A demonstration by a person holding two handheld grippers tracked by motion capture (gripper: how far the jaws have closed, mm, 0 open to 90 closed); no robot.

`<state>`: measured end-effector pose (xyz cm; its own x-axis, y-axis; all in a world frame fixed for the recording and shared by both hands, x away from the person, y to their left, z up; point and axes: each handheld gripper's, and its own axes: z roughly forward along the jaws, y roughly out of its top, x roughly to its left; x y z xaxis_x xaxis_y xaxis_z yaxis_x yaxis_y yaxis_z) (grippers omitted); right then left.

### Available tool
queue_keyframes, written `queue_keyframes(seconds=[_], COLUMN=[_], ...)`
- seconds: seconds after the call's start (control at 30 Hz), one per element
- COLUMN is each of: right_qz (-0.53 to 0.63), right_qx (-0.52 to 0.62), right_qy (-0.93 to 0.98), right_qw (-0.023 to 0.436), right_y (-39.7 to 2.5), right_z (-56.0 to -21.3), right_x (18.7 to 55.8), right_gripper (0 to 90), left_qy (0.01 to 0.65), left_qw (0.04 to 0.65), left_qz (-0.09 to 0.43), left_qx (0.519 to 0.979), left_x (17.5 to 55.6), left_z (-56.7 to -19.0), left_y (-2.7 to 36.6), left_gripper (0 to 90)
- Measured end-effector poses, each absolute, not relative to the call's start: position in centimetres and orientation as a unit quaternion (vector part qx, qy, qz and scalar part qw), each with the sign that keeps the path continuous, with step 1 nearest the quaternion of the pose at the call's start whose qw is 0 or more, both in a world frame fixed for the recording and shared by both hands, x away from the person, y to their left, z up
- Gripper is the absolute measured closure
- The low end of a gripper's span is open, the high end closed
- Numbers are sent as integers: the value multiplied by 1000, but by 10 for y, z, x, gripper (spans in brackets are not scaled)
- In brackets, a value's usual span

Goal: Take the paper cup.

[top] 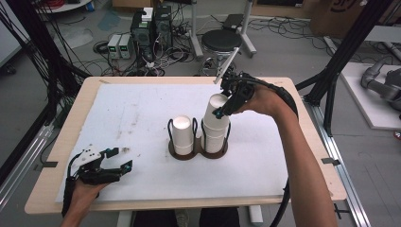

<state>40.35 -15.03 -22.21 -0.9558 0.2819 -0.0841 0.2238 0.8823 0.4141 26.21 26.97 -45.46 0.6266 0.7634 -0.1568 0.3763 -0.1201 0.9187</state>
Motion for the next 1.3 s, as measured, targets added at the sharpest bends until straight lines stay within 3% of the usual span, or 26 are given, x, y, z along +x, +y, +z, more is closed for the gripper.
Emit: queue_keyframes(seconds=[0.83, 1.3], right_qz=[262, 268], right_qx=[126, 122], right_qy=[951, 949], right_qw=[107, 109], right_y=[-167, -167], right_z=[-174, -171], right_x=[392, 391], right_gripper=[348, 348], left_qy=[392, 393], left_qw=[534, 533], left_qz=[181, 180], left_qx=[726, 727], left_x=[262, 262], left_z=[-455, -454], left_y=[270, 270], left_gripper=[185, 185])
